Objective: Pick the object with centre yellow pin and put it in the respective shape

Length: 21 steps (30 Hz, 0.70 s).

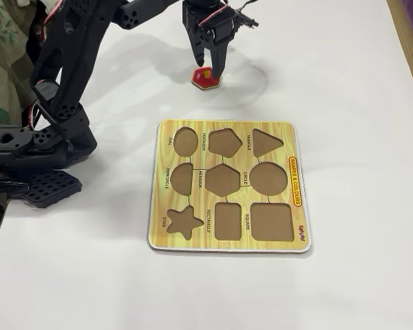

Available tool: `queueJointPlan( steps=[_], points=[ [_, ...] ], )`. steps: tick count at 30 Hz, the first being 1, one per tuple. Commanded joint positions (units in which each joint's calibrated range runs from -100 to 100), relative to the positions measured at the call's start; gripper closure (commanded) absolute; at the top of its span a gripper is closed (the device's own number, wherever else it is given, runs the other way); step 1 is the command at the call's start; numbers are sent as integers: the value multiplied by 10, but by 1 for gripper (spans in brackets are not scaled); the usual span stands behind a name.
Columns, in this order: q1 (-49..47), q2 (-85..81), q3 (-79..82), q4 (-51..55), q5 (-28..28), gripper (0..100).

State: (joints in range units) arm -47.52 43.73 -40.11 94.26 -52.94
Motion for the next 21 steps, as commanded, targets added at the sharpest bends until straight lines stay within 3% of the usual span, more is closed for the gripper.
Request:
queueJointPlan(
  steps=[1, 21],
  points=[
    [-3, 4, -29, 0, -2, 82],
    [-1, 30, -27, 0, -2, 83]
  ],
)
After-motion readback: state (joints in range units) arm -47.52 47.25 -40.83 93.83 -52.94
